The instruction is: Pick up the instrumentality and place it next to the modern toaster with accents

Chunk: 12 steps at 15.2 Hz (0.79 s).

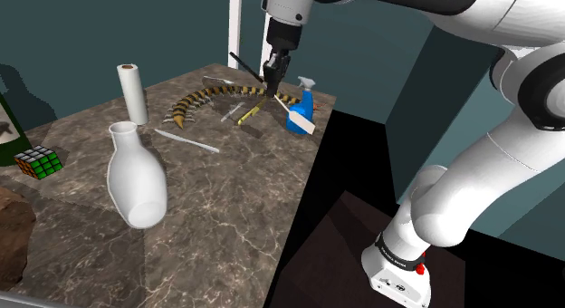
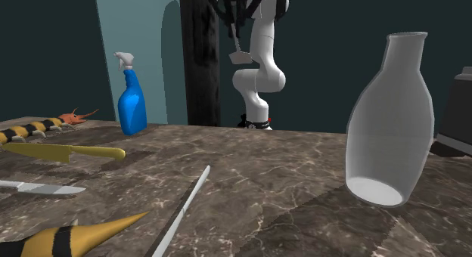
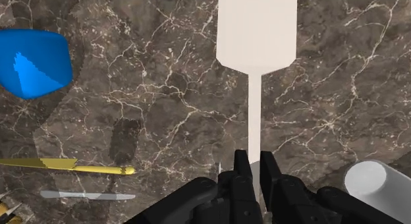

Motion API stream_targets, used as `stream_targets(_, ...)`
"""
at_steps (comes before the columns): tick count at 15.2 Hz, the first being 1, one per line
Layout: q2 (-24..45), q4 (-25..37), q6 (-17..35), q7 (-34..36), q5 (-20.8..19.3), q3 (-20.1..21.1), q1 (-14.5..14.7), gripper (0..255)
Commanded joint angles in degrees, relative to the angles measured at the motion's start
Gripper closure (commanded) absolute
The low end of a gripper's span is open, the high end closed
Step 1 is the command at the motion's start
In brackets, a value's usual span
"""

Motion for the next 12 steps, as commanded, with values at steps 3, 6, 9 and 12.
stream_targets(3,-2.0,-1.5,-0.4,5.2,0.8,3.3,2.0,255)
stream_targets(6,-2.8,-2.0,-0.5,9.3,1.5,6.0,3.5,255)
stream_targets(9,-3.1,-1.9,-0.6,13.5,2.1,8.9,5.0,255)
stream_targets(12,-2.7,-1.3,-0.8,17.7,2.6,11.8,6.3,255)
